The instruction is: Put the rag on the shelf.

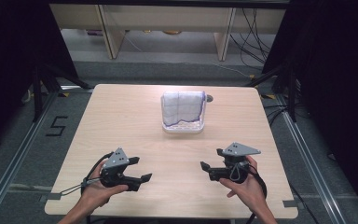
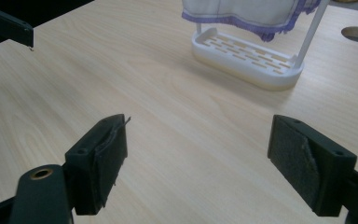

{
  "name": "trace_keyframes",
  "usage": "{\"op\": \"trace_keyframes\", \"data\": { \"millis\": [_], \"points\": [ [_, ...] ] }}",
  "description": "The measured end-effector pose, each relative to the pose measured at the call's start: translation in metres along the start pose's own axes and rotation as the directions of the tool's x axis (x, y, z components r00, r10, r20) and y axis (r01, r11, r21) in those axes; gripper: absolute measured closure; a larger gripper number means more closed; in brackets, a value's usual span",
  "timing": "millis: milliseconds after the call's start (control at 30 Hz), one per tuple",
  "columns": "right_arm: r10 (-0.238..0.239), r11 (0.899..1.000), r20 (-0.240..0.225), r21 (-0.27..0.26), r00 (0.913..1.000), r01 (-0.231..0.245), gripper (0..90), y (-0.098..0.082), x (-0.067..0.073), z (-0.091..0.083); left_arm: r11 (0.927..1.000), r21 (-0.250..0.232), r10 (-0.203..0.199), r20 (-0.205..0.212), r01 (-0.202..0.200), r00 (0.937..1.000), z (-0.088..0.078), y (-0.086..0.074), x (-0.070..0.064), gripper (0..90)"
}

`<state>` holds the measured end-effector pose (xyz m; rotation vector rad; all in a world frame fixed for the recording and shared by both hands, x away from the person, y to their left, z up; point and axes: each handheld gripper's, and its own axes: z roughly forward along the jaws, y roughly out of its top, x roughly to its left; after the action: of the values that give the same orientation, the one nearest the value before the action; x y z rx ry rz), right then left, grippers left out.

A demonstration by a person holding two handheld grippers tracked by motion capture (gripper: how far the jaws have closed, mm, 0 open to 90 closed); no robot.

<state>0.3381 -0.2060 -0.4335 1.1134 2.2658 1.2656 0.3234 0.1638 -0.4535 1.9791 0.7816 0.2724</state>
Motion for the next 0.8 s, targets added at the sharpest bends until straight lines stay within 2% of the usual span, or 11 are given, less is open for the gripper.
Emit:
{"op": "trace_keyframes", "data": {
  "millis": [33, 67, 133, 167, 233, 333, 433, 600, 633, 667, 800],
  "points": [
    [0.017, 1.000, -0.003, 0.001, 0.9999, -0.017, 20.2, -0.003, 0.002, 0.000, 1.0000, 0.000, 0.000, 0.000, 0.000, 1.0000, 0.000, 0.000, 0.000, 22.1],
    [0.000, 1.000, -0.013, -0.011, 0.9999, -0.001, 19.9, -0.005, 0.001, 0.001, 1.0000, -0.004, -0.002, 0.005, 0.002, 1.0000, -0.001, -0.004, 0.000, 22.1],
    [0.027, 1.000, -0.011, -0.001, 0.9996, -0.027, 18.9, -0.009, 0.004, 0.000, 1.0000, -0.001, -0.009, -0.007, 0.009, 0.9999, -0.002, -0.008, -0.001, 22.1],
    [0.001, 1.000, -0.001, 0.000, 1.0000, -0.001, 18.9, -0.010, 0.002, 0.000, 1.0000, -0.001, -0.009, -0.007, 0.009, 0.9999, -0.002, -0.008, -0.001, 22.1],
    [0.020, 1.000, -0.011, 0.011, 0.9997, -0.020, 18.9, -0.012, 0.004, -0.001, 0.9999, 0.009, -0.009, -0.007, 0.009, 0.9999, -0.004, -0.011, -0.001, 22.1],
    [0.007, 1.000, -0.006, 0.007, 1.0000, -0.007, 18.8, -0.017, 0.004, -0.001, 0.9999, 0.004, -0.010, -0.003, 0.010, 0.9999, -0.005, -0.017, -0.002, 22.0],
    [0.014, 1.000, -0.009, 0.022, 0.9999, -0.014, 18.8, -0.023, 0.007, 0.000, 0.9998, 0.003, -0.018, -0.004, 0.018, 0.9998, -0.005, -0.022, -0.004, 22.0],
    [-0.004, 0.999, -0.001, 0.054, 1.0000, 0.004, 18.8, -0.031, 0.011, 0.002, 0.9997, 0.024, 0.000, 0.002, 0.000, 1.0000, -0.006, -0.029, -0.007, 22.0],
    [0.009, 0.998, 0.001, 0.068, 1.0000, -0.009, 18.8, -0.033, 0.014, 0.002, 0.9997, 0.024, 0.000, 0.003, 0.000, 1.0000, -0.006, -0.031, -0.007, 22.0],
    [-0.014, 0.997, 0.000, 0.075, 0.9999, 0.014, 18.8, -0.036, 0.013, 0.004, 0.9994, 0.034, 0.003, -0.002, -0.003, 1.0000, -0.006, -0.034, -0.008, 22.0],
    [-0.008, 0.994, -0.010, 0.107, 0.9999, 0.009, 18.9, -0.044, 0.014, 0.006, 0.9994, 0.034, 0.006, -0.018, -0.005, 0.9998, -0.005, -0.041, -0.007, 22.0]
  ]
}}
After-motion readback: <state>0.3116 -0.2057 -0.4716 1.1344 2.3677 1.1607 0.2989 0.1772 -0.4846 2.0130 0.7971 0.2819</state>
